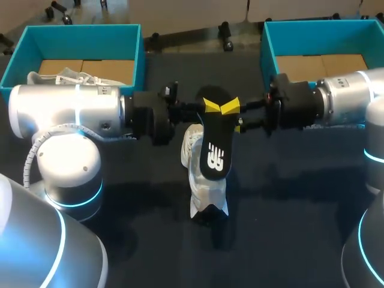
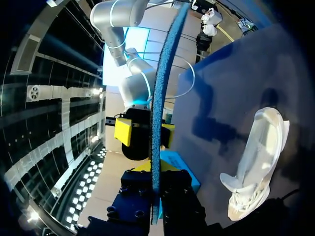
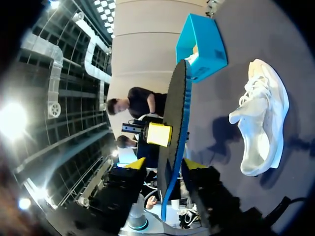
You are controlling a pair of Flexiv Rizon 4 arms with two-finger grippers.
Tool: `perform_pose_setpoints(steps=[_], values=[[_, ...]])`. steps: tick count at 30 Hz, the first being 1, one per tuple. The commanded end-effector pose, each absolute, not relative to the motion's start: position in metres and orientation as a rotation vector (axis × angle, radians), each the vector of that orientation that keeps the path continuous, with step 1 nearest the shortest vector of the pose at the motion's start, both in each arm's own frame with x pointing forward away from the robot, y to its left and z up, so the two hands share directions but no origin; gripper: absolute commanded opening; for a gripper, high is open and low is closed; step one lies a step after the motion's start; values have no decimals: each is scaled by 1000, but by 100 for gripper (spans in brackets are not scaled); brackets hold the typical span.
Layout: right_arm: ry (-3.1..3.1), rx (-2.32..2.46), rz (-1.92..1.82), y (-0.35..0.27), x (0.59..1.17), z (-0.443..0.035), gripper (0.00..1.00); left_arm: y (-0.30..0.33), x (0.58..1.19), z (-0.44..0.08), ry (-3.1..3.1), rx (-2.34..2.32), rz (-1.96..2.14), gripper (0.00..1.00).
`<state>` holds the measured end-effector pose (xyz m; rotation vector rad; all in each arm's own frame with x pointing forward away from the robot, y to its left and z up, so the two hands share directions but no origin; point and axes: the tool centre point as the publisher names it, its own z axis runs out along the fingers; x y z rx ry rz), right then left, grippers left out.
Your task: Take the shoe out of the shoebox, open the shoe tongue, remove and reinsert the insole, then place the shoe into the shoebox
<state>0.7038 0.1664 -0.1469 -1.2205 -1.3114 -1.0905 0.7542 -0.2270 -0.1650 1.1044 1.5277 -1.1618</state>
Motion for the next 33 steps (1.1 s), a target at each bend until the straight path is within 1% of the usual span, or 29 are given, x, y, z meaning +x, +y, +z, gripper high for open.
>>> perform_pose_setpoints(steps=[1, 20, 22, 33], values=[[-1367, -1250, -1062, 155, 695, -140, 100, -227, 757, -163, 1539, 1113, -1189, 0], [-1852, -1391, -1073, 99, 685, -138, 100, -215, 744, -159, 1623, 1072, -1376, 0], [-1972, -1469, -1032, 96, 685, -139, 100, -215, 745, -157, 1637, 1052, -1368, 0], [-1972, -1469, -1032, 96, 685, -139, 100, -215, 745, -157, 1637, 1052, -1368, 0]])
